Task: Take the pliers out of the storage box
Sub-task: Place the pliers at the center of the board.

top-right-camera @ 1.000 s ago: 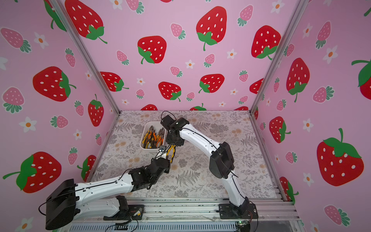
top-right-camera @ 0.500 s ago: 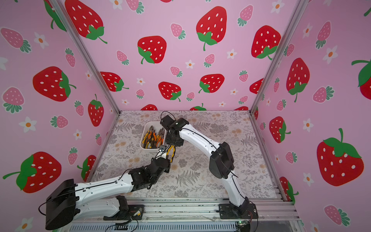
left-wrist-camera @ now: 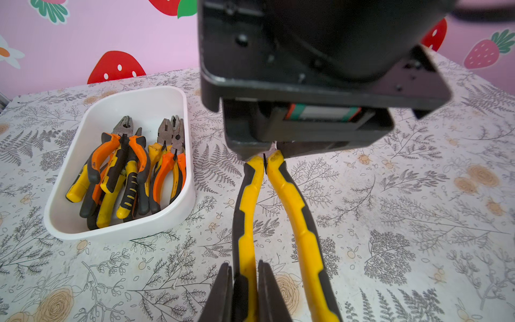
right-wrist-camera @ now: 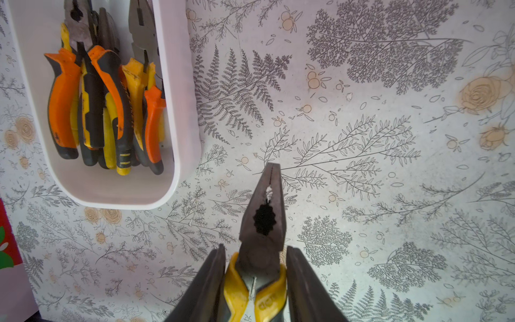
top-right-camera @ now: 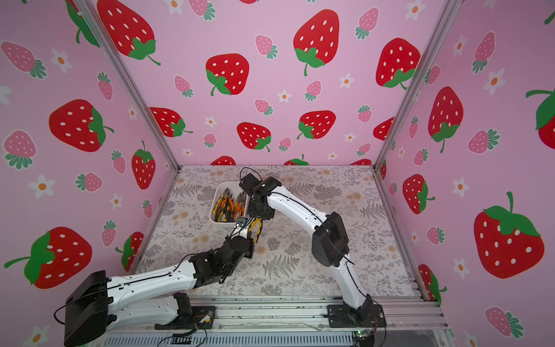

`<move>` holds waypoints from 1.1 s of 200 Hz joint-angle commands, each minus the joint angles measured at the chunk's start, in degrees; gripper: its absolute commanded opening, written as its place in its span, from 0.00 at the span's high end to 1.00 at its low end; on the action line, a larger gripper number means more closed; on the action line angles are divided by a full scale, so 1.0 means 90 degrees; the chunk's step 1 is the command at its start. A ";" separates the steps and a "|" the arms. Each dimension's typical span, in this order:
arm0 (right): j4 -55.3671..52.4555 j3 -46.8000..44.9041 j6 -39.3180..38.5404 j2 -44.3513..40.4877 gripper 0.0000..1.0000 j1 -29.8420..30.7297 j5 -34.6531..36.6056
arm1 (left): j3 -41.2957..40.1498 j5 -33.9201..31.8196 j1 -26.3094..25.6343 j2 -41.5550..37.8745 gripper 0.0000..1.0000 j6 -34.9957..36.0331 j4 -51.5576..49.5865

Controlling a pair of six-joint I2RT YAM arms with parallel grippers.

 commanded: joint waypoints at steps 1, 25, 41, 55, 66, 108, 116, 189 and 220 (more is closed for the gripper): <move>-0.0142 0.0144 -0.0160 0.0177 0.60 0.0007 0.0024 | 0.0043 -0.0231 -0.0047 -0.0190 1.00 0.0104 0.0638; -0.0128 0.0083 -0.0237 0.0187 0.58 -0.0047 -0.0040 | 0.0017 -0.0241 -0.0051 -0.0238 1.00 0.0095 0.0602; -0.0120 0.0027 -0.0290 0.0161 0.56 -0.0114 -0.0159 | -0.0004 -0.0264 -0.0052 -0.0258 1.00 0.0085 0.0587; -0.0071 -0.0059 -0.0340 0.0119 0.55 -0.0161 -0.0273 | -0.0013 -0.0275 -0.0063 -0.0270 1.00 0.0087 0.0577; -0.0032 -0.0148 -0.0356 0.0074 0.54 -0.0197 -0.0343 | -0.0006 -0.0285 -0.0059 -0.0266 1.00 0.0080 0.0568; 0.0251 -0.0579 -0.0369 -0.0162 0.66 -0.0266 -0.0428 | 0.0016 -0.0265 -0.0062 -0.0177 1.00 0.0076 0.0602; 0.0285 -0.0614 -0.0370 -0.0198 0.72 -0.0267 -0.0430 | 0.0031 -0.0265 -0.0072 -0.0156 1.00 0.0076 0.0602; 0.0422 -0.0648 -0.0705 -0.0487 1.00 -0.0294 -0.0163 | 0.0035 -0.0202 -0.0084 -0.0132 1.00 0.0076 0.0554; 0.0656 -0.0717 -0.1052 -0.0935 1.00 -0.0319 0.0221 | 0.0065 -0.0057 -0.0090 -0.0054 0.96 0.0031 0.0480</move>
